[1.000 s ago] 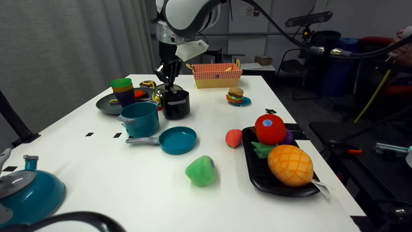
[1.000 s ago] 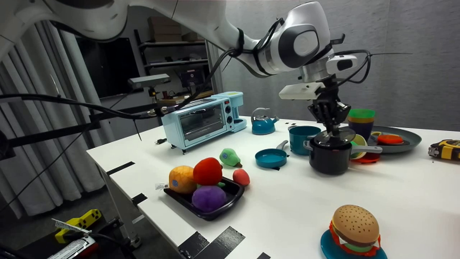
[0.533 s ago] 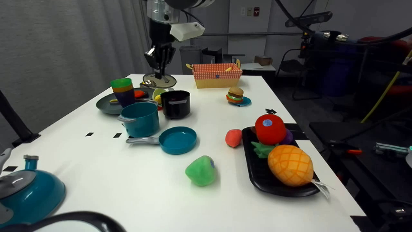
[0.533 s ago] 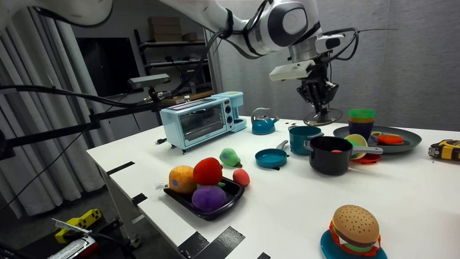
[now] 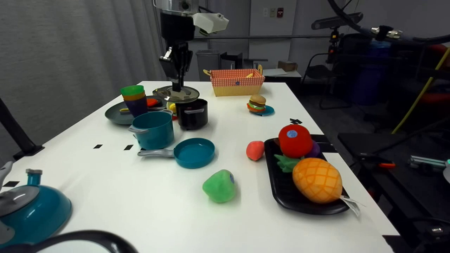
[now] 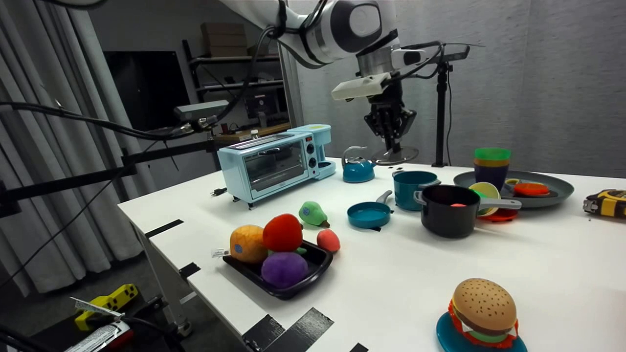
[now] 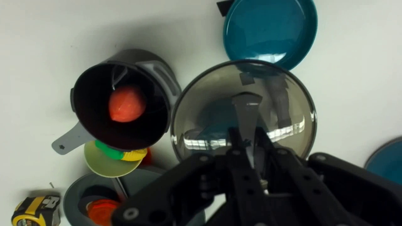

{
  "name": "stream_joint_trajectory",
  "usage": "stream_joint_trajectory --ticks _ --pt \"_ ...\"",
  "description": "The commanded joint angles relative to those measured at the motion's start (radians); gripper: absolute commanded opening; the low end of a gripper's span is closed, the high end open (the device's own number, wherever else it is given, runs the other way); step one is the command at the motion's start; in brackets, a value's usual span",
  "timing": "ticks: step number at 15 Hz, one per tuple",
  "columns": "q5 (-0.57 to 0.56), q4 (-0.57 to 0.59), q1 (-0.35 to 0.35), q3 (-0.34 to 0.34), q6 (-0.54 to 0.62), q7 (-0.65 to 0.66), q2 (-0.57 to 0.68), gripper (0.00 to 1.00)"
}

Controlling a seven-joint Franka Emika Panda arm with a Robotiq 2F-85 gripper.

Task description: Pick the lid on the black pot and put it on the blue pan

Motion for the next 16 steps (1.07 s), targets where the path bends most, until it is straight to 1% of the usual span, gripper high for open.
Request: stream_joint_trajectory --ticks 1,5,9,13,16 --pt "-0.001 -0.181 0.017 0.012 0.023 -0.063 -0.11 0.04" --pt "-0.006 -0.319 0.033 0.023 0.081 -0.111 -0.164 0.04" --pt "-0.011 -0.419 0.047 0.032 0.171 -0.142 -0.176 0.04" --pt "-0.026 -0.449 0.06 0.036 0.256 -0.145 -0.144 0.04" --pt "-0.032 -0.439 0.063 0.033 0.284 -0.14 -0.117 0.04"
